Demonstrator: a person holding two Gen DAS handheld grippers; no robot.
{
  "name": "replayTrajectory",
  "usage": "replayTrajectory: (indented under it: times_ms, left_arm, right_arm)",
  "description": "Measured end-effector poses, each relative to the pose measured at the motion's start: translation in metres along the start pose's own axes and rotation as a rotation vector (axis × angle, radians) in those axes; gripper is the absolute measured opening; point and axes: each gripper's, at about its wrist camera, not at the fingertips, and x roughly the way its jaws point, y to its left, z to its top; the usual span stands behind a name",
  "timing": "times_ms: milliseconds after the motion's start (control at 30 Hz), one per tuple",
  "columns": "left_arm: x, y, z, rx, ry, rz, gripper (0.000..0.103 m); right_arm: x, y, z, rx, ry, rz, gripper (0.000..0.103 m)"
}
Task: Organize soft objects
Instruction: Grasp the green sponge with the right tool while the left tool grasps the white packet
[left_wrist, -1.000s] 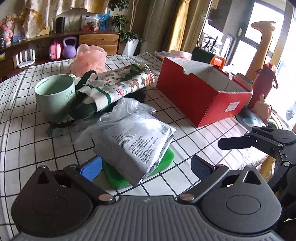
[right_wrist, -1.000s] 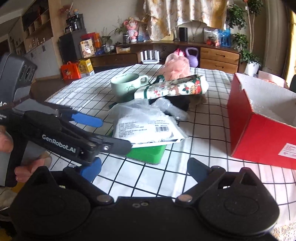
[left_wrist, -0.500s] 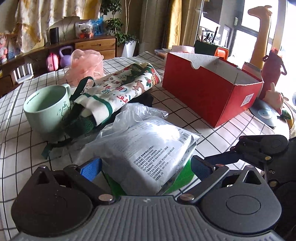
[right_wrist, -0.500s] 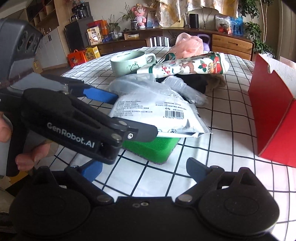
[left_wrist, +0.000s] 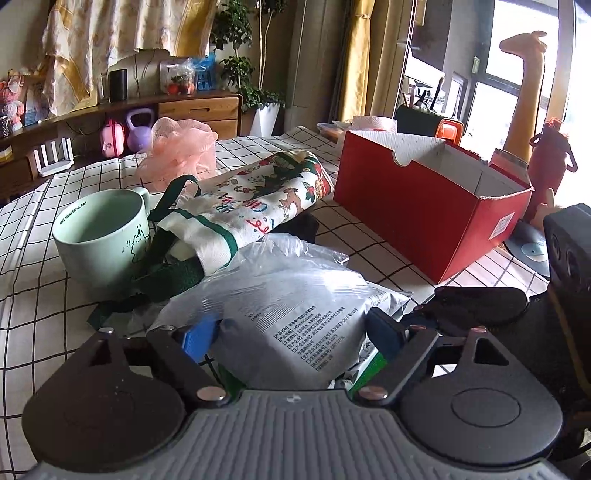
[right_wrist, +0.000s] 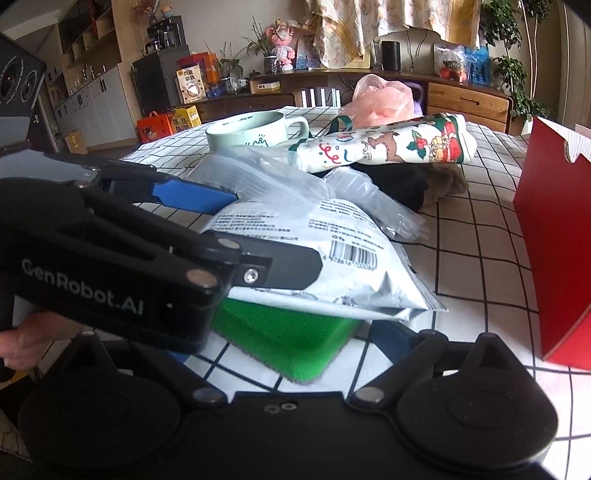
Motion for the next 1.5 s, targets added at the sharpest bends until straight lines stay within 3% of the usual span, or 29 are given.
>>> replayTrajectory:
  times_ms: [300,500,733,1267,1500]
  left_arm:
    - [0.0,0.009,0.002,-0.06,0.0,0.003,0.081]
    - [-0.003,0.008,0.0,-0.07,-0.003,0.013,0.076]
    - [-0.017,0.004,-0.001,-0.091,-0.01,0.002,0.069]
    - [-0.054,-0.026,0.003,-0.104,-0.036,-0.02,0.067]
    - [-0.075,-0.048,0.02,-0.088,-0.094,-0.046,0.066]
  right_arm:
    - [0.006,0.003,0.002,-0.037,-0.023,-0.004,0.096]
    - [-0.002,0.009,0.0,-0.065,-0.029,-0.025,0.086]
    - [-0.02,0.013,-0.005,-0.089,-0.05,-0.039,0.085]
    - [-0.116,-0.015,-0.037,0.015,-0.141,-0.193,0.085]
    - [-0.151,-0.035,-0.038,0.076,-0.21,-0.254,0.085]
